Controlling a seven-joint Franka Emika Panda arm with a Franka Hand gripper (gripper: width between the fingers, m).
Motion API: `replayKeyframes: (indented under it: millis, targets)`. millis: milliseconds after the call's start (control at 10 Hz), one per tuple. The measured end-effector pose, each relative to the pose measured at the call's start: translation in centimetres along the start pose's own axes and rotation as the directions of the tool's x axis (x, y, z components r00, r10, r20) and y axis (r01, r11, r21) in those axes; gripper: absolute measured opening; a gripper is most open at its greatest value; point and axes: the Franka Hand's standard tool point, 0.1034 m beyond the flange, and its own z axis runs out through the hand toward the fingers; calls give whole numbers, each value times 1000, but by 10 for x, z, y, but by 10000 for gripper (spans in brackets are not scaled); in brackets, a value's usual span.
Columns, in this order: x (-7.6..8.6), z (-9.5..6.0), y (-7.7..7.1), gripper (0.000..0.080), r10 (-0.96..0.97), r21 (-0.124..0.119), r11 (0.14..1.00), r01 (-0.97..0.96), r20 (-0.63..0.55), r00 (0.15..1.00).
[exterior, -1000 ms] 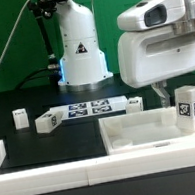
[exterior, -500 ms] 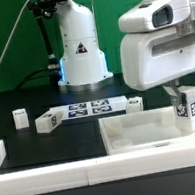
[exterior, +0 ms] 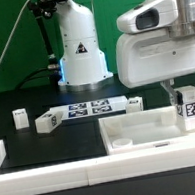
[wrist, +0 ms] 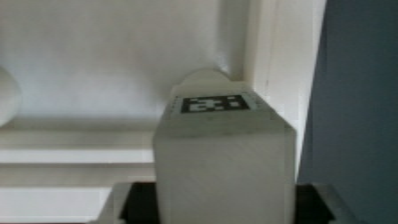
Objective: Assemble one leg
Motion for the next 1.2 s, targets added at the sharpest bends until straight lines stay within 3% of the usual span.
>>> replayKeyframes:
  millis: [200,600,800,900,1200]
  targets:
    - [0,0,2,290,288,1,958,-288,-4,958]
    - [2,1,5,290,623,13,782,-623,-18,782]
    - [3,1,6,290,763,25,646,-763,-7,646]
    - [5,1,7,290,852,45,523,-851,-17,523]
    - [4,1,8,290,977,60,213,-975,2,213]
